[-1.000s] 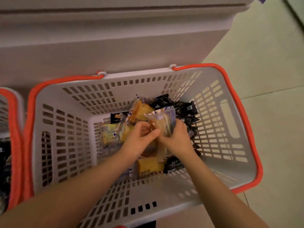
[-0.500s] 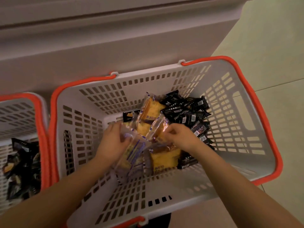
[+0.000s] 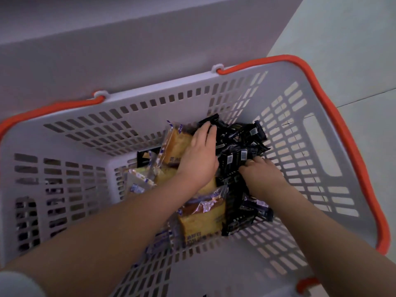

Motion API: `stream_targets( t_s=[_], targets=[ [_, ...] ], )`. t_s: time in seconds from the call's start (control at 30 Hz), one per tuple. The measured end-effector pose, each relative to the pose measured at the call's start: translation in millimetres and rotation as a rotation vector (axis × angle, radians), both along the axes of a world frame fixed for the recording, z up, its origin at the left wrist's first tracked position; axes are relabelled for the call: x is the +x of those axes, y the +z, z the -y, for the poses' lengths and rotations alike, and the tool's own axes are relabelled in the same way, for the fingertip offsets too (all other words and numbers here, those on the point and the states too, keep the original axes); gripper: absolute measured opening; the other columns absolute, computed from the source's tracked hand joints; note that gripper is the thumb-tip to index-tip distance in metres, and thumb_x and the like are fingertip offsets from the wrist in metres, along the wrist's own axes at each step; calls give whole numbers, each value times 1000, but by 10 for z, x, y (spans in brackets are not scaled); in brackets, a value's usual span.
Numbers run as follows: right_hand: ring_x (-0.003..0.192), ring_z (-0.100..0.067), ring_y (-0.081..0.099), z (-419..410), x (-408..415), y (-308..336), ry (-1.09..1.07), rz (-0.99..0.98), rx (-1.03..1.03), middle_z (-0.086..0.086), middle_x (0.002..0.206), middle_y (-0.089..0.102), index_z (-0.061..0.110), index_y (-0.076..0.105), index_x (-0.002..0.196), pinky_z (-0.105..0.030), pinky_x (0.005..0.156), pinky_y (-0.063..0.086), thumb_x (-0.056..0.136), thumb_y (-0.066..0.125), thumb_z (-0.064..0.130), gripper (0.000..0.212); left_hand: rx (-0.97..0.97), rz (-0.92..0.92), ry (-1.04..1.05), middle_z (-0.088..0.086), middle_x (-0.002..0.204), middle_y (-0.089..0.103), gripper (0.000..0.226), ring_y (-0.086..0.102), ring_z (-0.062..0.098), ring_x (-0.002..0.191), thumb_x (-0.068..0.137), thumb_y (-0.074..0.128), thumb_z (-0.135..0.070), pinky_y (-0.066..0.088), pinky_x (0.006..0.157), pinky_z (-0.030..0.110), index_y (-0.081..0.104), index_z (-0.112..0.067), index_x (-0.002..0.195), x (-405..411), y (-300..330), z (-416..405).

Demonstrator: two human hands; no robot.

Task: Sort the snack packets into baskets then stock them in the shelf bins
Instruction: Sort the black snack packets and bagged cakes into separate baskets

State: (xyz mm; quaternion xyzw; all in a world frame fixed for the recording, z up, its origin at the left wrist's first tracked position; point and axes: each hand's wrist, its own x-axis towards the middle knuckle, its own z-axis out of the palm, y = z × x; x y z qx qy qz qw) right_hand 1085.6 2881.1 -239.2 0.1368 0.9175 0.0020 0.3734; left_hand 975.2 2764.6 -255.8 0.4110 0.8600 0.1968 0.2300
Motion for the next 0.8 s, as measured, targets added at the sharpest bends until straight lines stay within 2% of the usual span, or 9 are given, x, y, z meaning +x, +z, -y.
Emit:
stream_targets(
  t_s=[0.1,0.17,0.23,0.33,0.47,0.57,0.63,0.7,0.8],
  targets=[
    [124,-29,38,-65,-20,61,-53,35,-16,-7,127,49,16,53,121,-39,101,31,93,50,17,28,-26,-78,4,9,156,-7,84,0,27,143,89,56,-16,7,116,33,-3,-10,149,2,-112,-93],
    [119,-29,44,-113,-69,118,-178,-43,-67,-8,122,53,15,54,117,-39,96,35,92,56,28,28,-41,-130,6,11,155,-1,88,3,27,143,87,59,-19,6,116,33,-4,-9,148,-2,-170,-128],
    [111,-29,51,-147,-108,153,-336,-183,-109,-10,118,54,11,55,115,-36,88,41,91,57,34,33,-51,-145,34,13,150,14,88,15,27,139,85,63,-22,15,115,34,4,-9,148,-41,-203,-159],
    [108,-30,51,-140,-150,138,-474,-294,-162,-13,117,51,6,53,118,-36,85,44,92,57,30,36,-58,-150,93,11,132,35,75,35,27,122,80,68,-27,32,102,35,25,-12,141,-137,-209,-176],
    [125,-29,39,-80,-198,52,-354,-331,-176,-11,137,40,7,49,126,-35,102,36,91,58,29,43,-26,-160,41,7,128,38,64,38,24,118,74,74,-30,35,97,35,41,-15,126,-204,-219,-134],
    [133,-23,31,-62,-246,-16,-161,-305,-152,-7,144,36,10,45,128,-33,110,25,90,57,32,45,-14,-148,-39,4,127,45,57,44,23,116,77,71,-29,31,97,31,41,-15,123,-207,-243,-81],
    [130,-23,36,-66,-270,-58,-140,-271,-160,-7,136,45,11,44,123,-33,109,23,89,58,33,43,-10,-142,-70,6,127,48,65,49,25,113,79,70,-28,32,96,31,35,-14,132,-223,-243,-73],
    [123,-25,41,-70,-272,-85,-192,-272,-165,-9,127,51,10,42,118,-33,105,27,86,63,34,45,-30,-154,-103,7,132,45,79,47,25,119,78,71,-29,35,99,34,26,-16,141,-259,-240,-102],
    [121,-26,41,-57,-217,-139,-243,-257,-127,-9,124,53,9,36,123,-35,98,34,81,67,39,60,-68,-166,-177,6,138,39,77,41,25,126,76,72,-30,33,103,36,29,-17,139,-320,-246,-188]
  ],
)
